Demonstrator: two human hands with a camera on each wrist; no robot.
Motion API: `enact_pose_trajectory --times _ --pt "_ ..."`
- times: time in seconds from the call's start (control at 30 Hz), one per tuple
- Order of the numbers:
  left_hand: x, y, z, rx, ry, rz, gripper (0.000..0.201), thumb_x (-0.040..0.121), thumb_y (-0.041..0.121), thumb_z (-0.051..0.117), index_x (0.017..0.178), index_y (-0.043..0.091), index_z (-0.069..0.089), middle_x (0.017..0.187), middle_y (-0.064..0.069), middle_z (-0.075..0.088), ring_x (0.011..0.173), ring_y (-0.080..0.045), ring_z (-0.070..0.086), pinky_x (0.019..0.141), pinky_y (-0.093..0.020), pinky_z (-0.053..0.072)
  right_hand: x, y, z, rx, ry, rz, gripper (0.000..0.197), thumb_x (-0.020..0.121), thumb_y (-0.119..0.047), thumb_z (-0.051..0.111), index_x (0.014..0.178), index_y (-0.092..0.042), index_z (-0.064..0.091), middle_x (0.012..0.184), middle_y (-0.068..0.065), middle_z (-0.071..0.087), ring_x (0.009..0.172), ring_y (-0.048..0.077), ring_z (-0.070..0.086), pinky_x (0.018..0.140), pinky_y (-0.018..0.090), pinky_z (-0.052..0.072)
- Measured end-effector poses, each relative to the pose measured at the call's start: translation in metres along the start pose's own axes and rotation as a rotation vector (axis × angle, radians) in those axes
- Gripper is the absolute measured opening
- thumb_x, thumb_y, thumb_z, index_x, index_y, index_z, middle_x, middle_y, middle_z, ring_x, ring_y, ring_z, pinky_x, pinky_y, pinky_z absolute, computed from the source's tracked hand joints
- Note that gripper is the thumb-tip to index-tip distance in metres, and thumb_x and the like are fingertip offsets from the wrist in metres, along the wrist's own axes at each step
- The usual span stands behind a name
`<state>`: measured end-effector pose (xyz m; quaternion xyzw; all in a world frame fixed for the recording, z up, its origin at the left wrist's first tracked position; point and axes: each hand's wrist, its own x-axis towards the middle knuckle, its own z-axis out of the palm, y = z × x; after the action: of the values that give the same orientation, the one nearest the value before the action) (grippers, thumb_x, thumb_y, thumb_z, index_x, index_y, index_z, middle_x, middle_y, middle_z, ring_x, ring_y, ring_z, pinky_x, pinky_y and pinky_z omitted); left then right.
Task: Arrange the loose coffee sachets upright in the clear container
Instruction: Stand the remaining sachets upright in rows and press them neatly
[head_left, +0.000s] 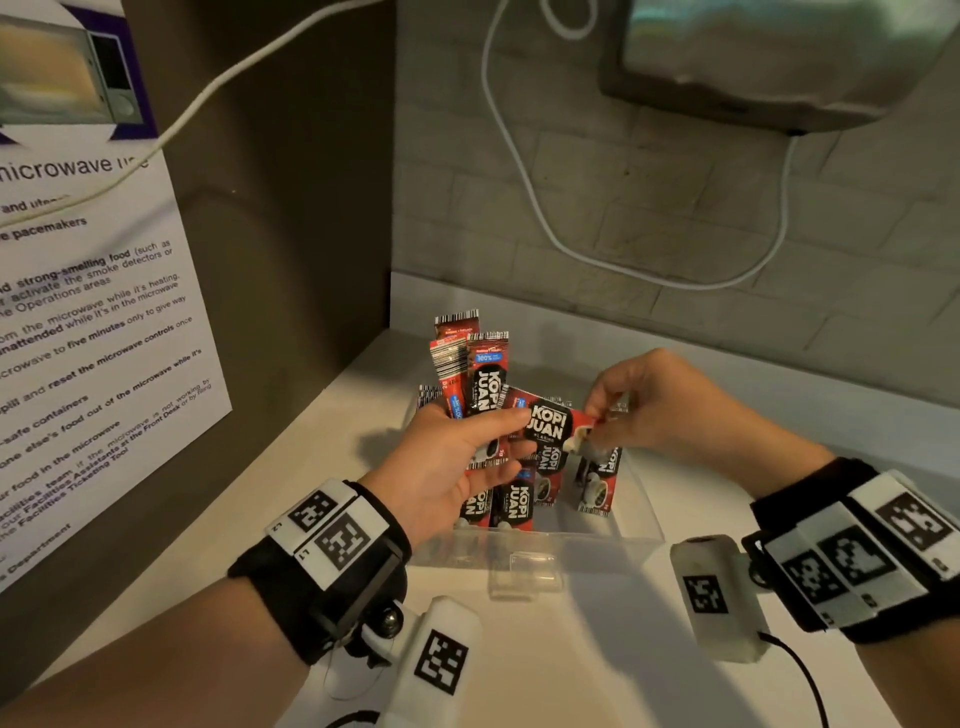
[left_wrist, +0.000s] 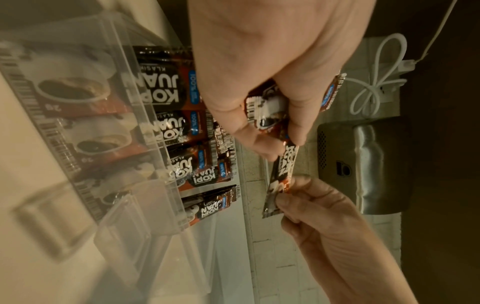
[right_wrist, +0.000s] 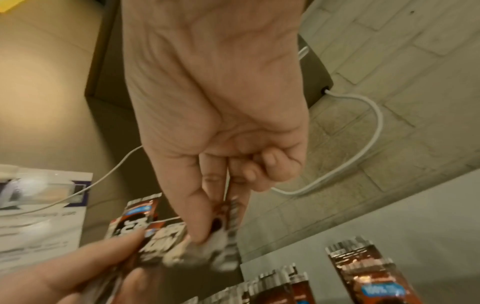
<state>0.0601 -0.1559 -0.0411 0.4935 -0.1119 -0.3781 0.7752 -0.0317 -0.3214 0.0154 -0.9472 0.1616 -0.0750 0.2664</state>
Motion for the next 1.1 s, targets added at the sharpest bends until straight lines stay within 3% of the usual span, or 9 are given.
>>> enact_pose_trajectory --times 0.07,0.17,0.23,0.3,0.47,0.63,0.77,1.0,1.1 --pt "0.000 -0.002 0.004 0.033 -0.003 -0.010 0.024 0.079 0.004 0.073 0.103 0.007 0.066 0.084 -0.007 0.075 0.068 -0.014 0.070 0.048 -0.019 0.052 0.001 -0.004 0.006 -0.013 -0.029 -0.040 0.024 0.065 -0.007 0.082 0.077 -0.023 0.069 0.067 -0.004 0.065 0.048 -0.001 0.050 0.053 0.019 0.041" --pt "-0.001 -0.007 0.011 0.063 -0.020 -0.035 0.022 0.078 0.007 0.074 0.098 0.009 0.067 0.075 -0.002 0.073 0.062 -0.013 0.067 0.048 -0.019 0.052 0.000 -0.013 0.014 0.037 -0.046 -0.090 0.015 0.075 -0.009 0.077 0.086 -0.013 0.068 0.070 0.005 0.068 0.052 0.008 0.054 0.054 0.027 0.045" --pt "-0.002 -0.007 0.012 0.033 -0.029 -0.038 0.015 0.080 0.010 0.072 0.094 0.011 0.068 0.073 -0.001 0.073 0.061 -0.012 0.066 0.049 -0.019 0.053 0.000 -0.012 0.014 0.151 -0.029 -0.083 0.009 0.080 -0.004 0.072 0.083 -0.004 0.063 0.064 0.010 0.064 0.044 0.009 0.052 0.044 0.022 0.041" --pt "-0.002 -0.002 0.007 -0.013 -0.008 -0.031 0.009 0.082 0.011 0.070 0.090 0.012 0.068 0.071 -0.001 0.072 0.062 -0.012 0.066 0.049 -0.019 0.052 0.002 0.001 0.008 0.307 0.066 -0.013 0.012 0.083 0.004 0.066 0.079 -0.002 0.056 0.063 0.010 0.058 0.039 0.008 0.050 0.038 0.017 0.035" --pt "0.000 0.008 -0.010 -0.092 0.069 0.001 0.008 0.081 0.012 0.071 0.087 0.013 0.066 0.073 -0.002 0.067 0.063 -0.012 0.066 0.049 -0.019 0.052 0.003 0.050 0.002 0.480 0.265 0.111 0.030 0.085 0.015 0.056 0.083 -0.013 0.048 0.071 0.007 0.057 0.039 0.008 0.053 0.036 0.019 0.037" --pt "0.000 0.007 -0.007 -0.091 0.079 0.004 0.005 0.083 0.012 0.071 0.083 0.013 0.066 0.070 -0.001 0.067 0.063 -0.013 0.065 0.050 -0.019 0.052 0.001 0.080 0.019 0.270 0.147 0.172 0.021 0.084 0.011 0.061 0.086 -0.007 0.051 0.065 0.013 0.065 0.043 0.014 0.057 0.039 0.019 0.034" --pt "0.001 0.004 -0.004 -0.083 0.077 -0.006 0.005 0.082 0.011 0.071 0.083 0.013 0.066 0.069 -0.001 0.067 0.061 -0.012 0.066 0.049 -0.019 0.052 0.007 0.093 0.027 0.064 0.177 0.188 0.022 0.080 0.002 0.071 0.074 -0.014 0.058 0.067 0.009 0.066 0.051 0.017 0.059 0.054 0.024 0.042" --pt "0.003 0.003 -0.006 -0.078 0.095 -0.013 0.007 0.082 0.011 0.072 0.086 0.013 0.067 0.074 -0.002 0.067 0.063 -0.013 0.067 0.050 -0.021 0.053 0.020 0.092 0.026 -0.037 0.304 0.094 0.026 0.074 -0.001 0.076 0.067 -0.018 0.058 0.066 -0.002 0.059 0.060 0.009 0.048 0.056 0.020 0.037" --pt "0.003 0.004 -0.008 -0.083 0.101 -0.014 0.008 0.081 0.011 0.073 0.086 0.013 0.067 0.073 -0.002 0.068 0.063 -0.013 0.067 0.050 -0.021 0.053 0.023 0.094 0.029 -0.082 0.307 0.074 0.023 0.073 -0.001 0.077 0.071 -0.016 0.059 0.066 -0.004 0.058 0.062 0.014 0.049 0.056 0.018 0.036"
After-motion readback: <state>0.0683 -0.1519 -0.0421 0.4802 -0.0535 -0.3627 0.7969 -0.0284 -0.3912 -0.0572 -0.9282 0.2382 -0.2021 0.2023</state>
